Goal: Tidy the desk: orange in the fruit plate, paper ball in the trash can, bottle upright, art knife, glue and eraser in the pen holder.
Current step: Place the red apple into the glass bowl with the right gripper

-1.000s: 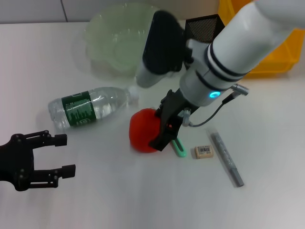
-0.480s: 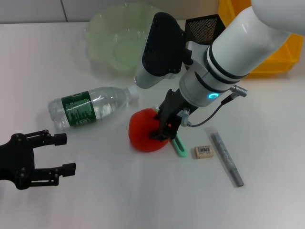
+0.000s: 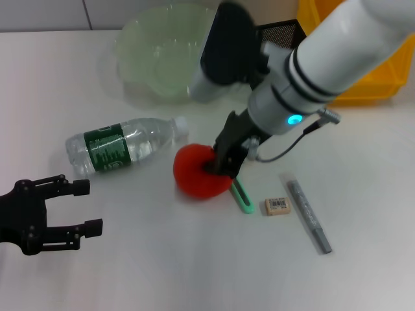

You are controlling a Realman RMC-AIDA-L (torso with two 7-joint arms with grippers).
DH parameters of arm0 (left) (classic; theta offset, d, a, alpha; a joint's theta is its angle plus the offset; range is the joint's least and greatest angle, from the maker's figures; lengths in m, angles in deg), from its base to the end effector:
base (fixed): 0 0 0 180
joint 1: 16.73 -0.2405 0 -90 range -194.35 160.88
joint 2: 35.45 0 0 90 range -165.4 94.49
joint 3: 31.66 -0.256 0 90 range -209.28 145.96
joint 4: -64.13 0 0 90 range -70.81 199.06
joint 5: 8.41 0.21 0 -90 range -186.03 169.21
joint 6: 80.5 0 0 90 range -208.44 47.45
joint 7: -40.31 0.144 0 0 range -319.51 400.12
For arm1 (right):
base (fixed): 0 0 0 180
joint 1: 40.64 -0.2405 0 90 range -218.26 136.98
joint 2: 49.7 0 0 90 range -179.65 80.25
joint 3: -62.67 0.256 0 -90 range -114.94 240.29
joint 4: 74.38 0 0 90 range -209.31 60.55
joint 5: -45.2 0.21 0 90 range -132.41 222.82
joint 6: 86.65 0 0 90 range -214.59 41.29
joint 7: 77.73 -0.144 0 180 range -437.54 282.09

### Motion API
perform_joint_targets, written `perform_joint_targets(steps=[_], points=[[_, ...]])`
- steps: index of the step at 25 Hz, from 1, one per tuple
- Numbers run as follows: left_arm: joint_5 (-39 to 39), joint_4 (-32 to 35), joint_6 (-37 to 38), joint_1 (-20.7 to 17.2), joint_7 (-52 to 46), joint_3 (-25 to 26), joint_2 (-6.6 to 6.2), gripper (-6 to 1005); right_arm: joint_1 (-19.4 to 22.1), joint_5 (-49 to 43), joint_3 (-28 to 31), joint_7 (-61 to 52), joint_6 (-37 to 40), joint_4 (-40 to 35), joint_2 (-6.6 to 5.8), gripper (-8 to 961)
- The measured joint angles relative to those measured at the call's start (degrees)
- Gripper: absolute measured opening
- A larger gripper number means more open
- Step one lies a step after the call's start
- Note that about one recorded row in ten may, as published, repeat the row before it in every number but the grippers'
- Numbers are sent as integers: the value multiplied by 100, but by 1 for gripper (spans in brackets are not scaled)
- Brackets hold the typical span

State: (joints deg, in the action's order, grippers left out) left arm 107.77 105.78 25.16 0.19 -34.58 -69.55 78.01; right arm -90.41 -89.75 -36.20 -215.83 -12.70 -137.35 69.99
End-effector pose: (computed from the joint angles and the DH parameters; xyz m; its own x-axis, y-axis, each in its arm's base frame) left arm -0.3232 0.2446 0.0506 0.7948 0.3809 0.4724 0.4646 -0.8828 -0.0700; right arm 0.0936 0.3598 -0.0936 0.9290 -0.2284 0.2913 -0.1772 -0.9653 -0.1917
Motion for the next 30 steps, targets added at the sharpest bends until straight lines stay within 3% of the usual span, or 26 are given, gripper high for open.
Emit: perform_joint_targets(steps=[9,14,21,30], points=[[0,-72,-27,-13,2,-6,0,842,147,4,1509,123,666,-918,-31,139],[0,-74,-37,-14,-10,-8,0,841,41,12,2118,576,177,-844,-42,94],[0,-79,-51,-11,3,-28,64,841,50,335,1561,1296,-1787,-52,-13,44],[0,-103,-57,-23,-18,-32,84,841,61,361,508,1463,-4341,812,-7,78]])
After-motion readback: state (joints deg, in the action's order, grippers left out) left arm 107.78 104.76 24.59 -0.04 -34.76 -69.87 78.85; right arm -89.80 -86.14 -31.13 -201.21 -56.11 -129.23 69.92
